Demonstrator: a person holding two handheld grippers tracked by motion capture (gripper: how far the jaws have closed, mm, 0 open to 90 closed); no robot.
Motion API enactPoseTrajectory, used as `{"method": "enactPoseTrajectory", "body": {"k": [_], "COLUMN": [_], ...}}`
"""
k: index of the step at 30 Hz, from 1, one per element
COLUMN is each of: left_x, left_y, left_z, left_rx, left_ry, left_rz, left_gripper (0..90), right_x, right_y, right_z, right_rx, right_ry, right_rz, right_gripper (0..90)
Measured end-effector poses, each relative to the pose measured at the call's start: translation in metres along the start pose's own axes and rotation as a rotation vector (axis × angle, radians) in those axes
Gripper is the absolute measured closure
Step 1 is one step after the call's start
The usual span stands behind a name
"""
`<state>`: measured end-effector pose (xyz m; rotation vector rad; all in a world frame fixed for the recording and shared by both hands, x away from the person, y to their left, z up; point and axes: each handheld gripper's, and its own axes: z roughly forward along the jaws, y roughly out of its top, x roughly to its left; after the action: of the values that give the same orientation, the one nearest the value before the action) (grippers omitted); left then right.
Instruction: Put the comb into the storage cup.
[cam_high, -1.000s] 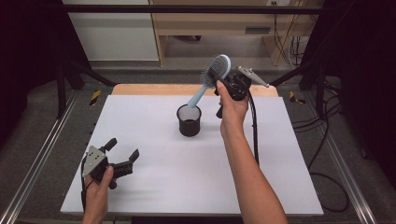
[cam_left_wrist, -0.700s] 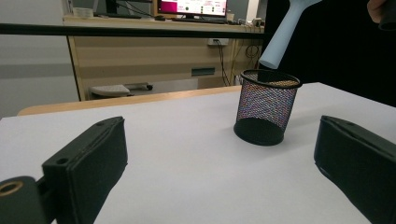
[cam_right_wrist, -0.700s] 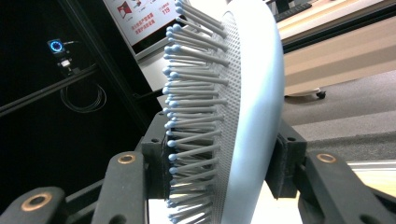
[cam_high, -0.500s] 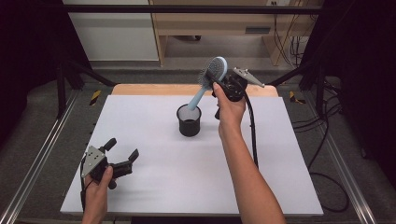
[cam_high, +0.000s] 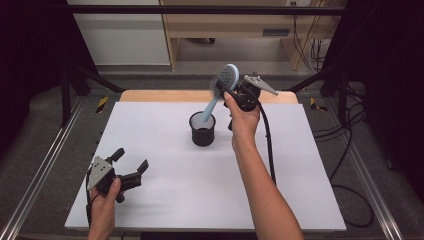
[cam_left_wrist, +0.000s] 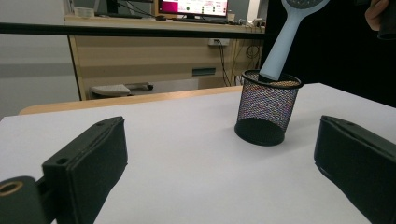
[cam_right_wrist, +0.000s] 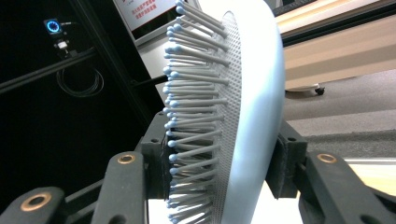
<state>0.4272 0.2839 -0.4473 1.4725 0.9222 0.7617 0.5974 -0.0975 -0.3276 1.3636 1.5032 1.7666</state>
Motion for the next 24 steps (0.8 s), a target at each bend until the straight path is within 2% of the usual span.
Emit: {"method": "enactPoseTrajectory", "body": {"k": [14,24], "left_x": [0.001,0.001], "left_y": [0.0,0.0], "left_z": [0.0,0.0], "left_rx": [-0.001,-0.001], "left_ry": [0.002,0.002], "left_rz": [0.001,0.001], "left_gripper": [2.9,2.9], "right_x": [0.001,-0.001], "right_y": [-0.011,-0.021], "right_z": [0.003,0.005], "right_rx": [0.029,0.05], "right_ry": [-0.005,-0.012], "right_rz": [-0.026,-0.027], "right_gripper": [51.4,51.3]}}
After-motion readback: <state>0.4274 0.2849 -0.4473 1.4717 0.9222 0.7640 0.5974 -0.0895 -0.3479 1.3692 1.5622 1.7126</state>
